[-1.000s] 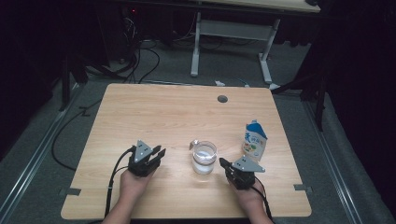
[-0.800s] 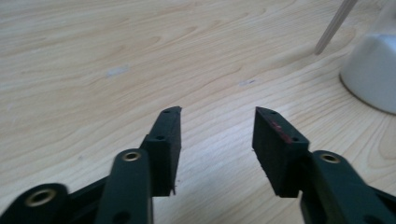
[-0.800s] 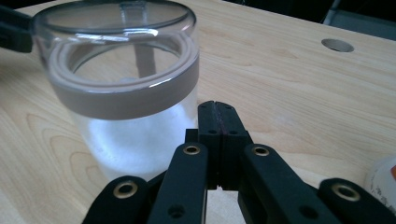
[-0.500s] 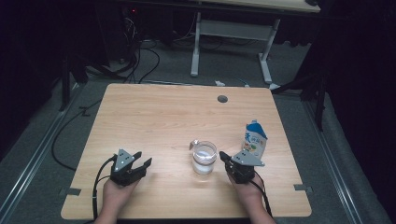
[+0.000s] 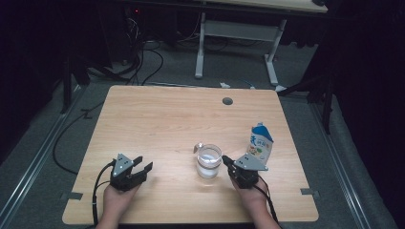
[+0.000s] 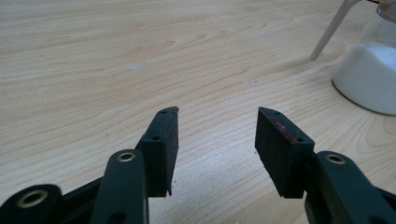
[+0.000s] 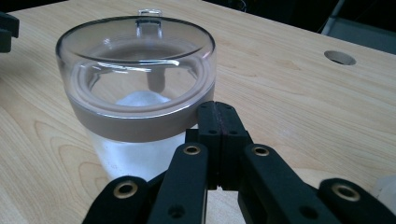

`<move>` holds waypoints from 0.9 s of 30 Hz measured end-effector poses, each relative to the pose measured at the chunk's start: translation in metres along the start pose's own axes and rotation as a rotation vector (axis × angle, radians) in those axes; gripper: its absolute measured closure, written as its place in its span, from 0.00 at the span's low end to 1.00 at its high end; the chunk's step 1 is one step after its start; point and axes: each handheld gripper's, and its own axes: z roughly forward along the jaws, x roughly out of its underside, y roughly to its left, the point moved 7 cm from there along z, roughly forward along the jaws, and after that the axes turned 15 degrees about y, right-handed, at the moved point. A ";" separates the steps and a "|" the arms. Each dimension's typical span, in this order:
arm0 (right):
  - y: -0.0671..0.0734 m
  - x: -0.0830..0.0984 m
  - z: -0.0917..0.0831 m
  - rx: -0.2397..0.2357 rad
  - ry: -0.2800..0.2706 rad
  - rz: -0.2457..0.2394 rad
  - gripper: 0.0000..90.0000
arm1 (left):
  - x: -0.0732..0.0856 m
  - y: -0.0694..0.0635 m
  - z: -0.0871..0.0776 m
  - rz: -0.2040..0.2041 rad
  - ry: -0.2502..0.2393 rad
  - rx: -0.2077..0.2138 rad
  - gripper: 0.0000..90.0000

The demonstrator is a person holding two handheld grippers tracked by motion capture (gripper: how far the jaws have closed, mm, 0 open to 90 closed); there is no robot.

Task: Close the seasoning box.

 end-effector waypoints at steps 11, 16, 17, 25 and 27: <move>0.008 0.002 -0.007 -0.014 -0.012 -0.006 1.00 | 0.001 0.000 0.000 -0.009 -0.005 0.014 0.55; 0.016 0.003 -0.008 -0.023 -0.014 -0.020 1.00 | 0.001 0.000 0.000 -0.008 -0.007 0.016 0.55; 0.018 0.003 -0.008 -0.025 -0.014 -0.027 1.00 | 0.001 0.000 0.000 -0.009 -0.007 0.016 0.55; 0.032 0.002 -0.008 -0.059 -0.024 -0.037 1.00 | 0.001 0.001 -0.001 -0.009 -0.008 0.016 0.56; 0.036 0.001 -0.008 -0.067 -0.026 -0.044 1.00 | 0.001 0.001 -0.001 -0.010 -0.008 0.018 0.56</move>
